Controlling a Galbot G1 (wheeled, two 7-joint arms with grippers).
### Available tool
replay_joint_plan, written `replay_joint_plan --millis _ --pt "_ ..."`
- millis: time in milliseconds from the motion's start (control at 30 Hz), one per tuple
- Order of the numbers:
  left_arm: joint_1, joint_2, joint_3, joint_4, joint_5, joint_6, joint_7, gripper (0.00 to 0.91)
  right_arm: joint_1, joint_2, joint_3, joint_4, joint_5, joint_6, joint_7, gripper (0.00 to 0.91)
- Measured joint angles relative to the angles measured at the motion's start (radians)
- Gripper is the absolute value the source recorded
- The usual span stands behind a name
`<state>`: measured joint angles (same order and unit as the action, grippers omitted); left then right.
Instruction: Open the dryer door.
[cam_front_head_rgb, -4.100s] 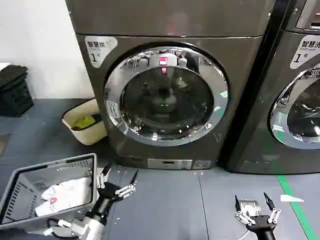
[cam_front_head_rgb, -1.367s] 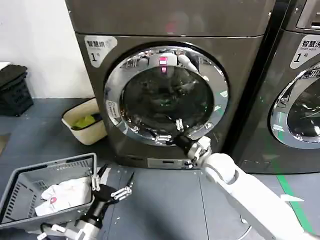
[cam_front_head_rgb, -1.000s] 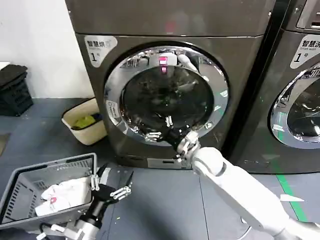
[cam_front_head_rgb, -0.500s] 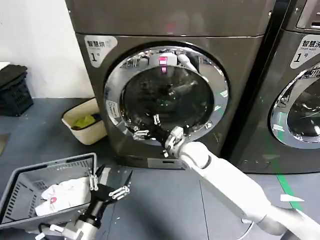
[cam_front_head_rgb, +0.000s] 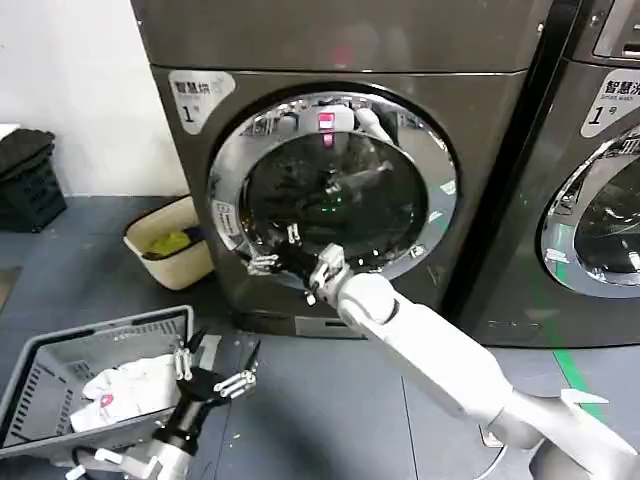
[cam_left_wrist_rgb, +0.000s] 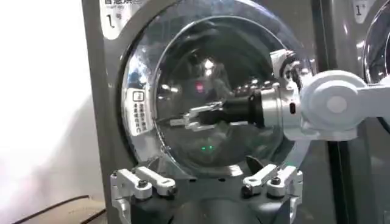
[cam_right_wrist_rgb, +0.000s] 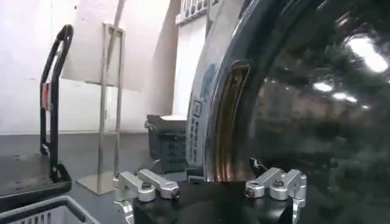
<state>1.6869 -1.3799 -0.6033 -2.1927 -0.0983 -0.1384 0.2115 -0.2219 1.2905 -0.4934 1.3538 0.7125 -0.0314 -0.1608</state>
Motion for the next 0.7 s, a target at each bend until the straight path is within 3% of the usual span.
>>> replay_joint_plan --millis 700 --pt "0.007 0.000 0.001 -0.006 -0.003 -0.001 0.001 0.907 0.067 0.084 -0.024 -0.135 0.029 0.000 -0.060 0.907"
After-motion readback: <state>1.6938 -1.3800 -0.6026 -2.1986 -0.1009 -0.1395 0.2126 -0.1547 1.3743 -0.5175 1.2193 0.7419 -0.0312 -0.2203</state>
